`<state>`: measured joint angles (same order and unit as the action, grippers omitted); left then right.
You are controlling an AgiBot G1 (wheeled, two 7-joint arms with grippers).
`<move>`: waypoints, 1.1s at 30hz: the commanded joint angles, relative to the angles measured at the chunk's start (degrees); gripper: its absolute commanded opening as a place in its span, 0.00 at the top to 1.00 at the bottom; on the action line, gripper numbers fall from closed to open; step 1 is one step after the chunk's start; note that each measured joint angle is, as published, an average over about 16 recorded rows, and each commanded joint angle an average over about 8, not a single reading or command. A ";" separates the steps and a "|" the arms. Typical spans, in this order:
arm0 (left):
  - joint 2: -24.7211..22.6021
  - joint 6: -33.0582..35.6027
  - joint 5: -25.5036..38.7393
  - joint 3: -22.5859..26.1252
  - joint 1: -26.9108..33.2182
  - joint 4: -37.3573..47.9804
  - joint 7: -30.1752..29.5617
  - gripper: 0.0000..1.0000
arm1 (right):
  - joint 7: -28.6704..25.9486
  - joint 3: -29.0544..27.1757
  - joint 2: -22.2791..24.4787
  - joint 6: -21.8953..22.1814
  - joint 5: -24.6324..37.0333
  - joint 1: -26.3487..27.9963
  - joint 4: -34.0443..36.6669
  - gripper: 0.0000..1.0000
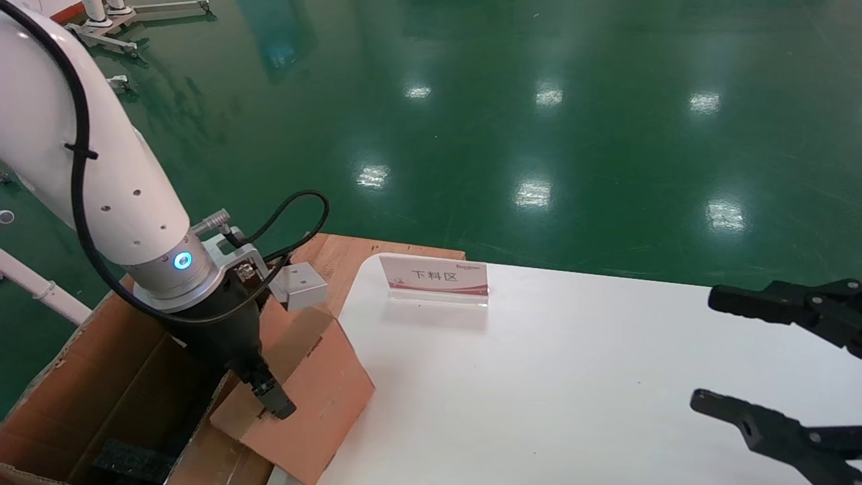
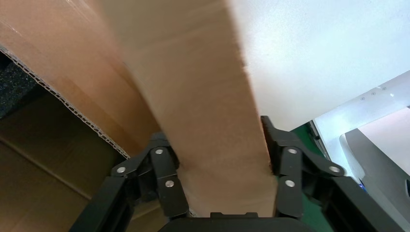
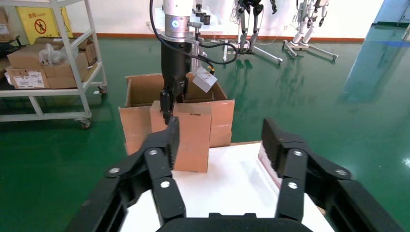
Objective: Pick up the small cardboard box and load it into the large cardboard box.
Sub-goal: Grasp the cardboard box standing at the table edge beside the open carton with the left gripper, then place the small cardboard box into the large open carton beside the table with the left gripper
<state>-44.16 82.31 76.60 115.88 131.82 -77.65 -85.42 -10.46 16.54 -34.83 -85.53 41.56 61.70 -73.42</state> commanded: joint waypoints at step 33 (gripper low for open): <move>10.73 8.49 -0.93 -6.92 27.10 7.36 4.64 1.00 | 0.06 0.10 0.02 0.01 -0.05 0.04 0.05 1.00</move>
<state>-33.46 90.20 75.79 109.81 158.52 -70.14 -80.41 -10.40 16.63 -34.81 -85.52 41.51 61.74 -73.37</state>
